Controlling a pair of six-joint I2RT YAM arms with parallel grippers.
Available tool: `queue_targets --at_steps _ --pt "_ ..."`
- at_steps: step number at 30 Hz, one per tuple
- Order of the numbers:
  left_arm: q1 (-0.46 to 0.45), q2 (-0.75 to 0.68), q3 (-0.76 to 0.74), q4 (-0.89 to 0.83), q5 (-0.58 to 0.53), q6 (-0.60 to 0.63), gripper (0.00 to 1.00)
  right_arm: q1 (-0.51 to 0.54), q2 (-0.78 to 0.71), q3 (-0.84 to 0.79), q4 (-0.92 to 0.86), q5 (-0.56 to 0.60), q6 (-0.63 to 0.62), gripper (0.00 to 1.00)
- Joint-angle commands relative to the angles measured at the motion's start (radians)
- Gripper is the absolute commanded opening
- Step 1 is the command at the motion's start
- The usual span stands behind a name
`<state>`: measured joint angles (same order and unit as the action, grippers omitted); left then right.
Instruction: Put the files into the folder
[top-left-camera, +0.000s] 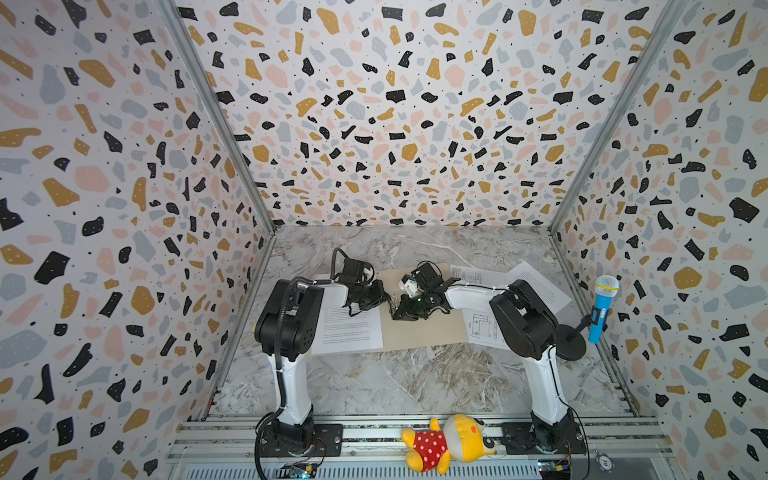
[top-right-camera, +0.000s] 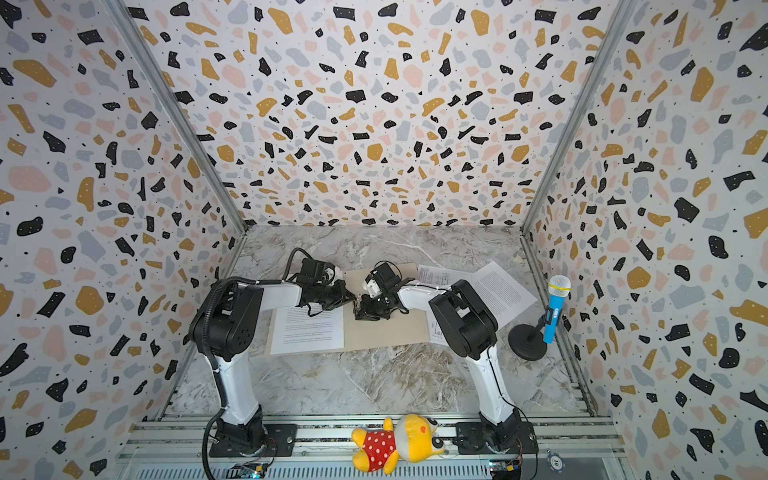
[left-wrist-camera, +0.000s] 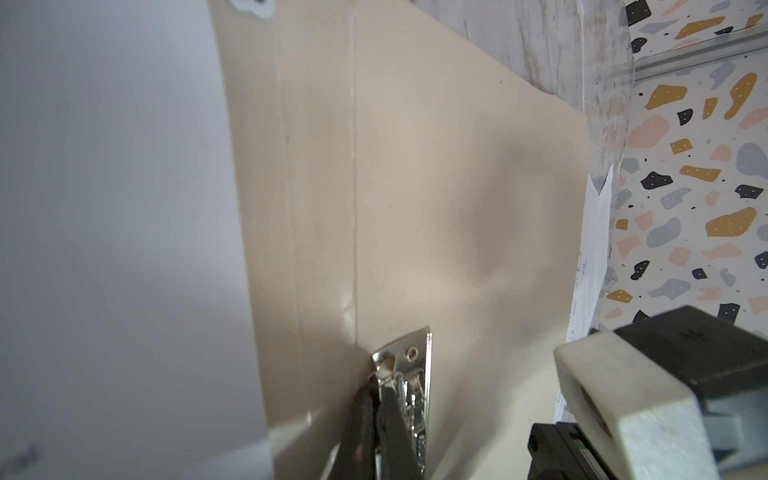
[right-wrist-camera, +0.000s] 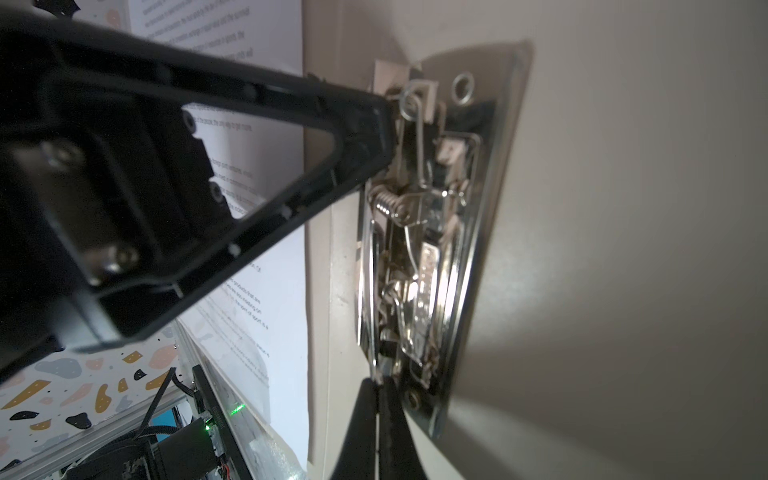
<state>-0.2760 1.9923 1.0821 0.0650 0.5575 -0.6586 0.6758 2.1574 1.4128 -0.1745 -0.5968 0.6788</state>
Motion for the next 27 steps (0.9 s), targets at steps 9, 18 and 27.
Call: queue_targets --at_steps 9,18,27 --pt "0.004 0.071 0.009 -0.077 -0.045 0.077 0.0 -0.023 0.06 -0.049 -0.176 0.146 -0.029 0.0" --pt "0.004 0.09 0.011 -0.086 -0.031 0.096 0.0 -0.058 0.028 -0.14 -0.131 0.166 -0.032 0.0" --pt "0.004 0.1 0.018 -0.096 -0.038 0.111 0.0 -0.073 -0.05 -0.143 -0.052 0.108 0.03 0.0"
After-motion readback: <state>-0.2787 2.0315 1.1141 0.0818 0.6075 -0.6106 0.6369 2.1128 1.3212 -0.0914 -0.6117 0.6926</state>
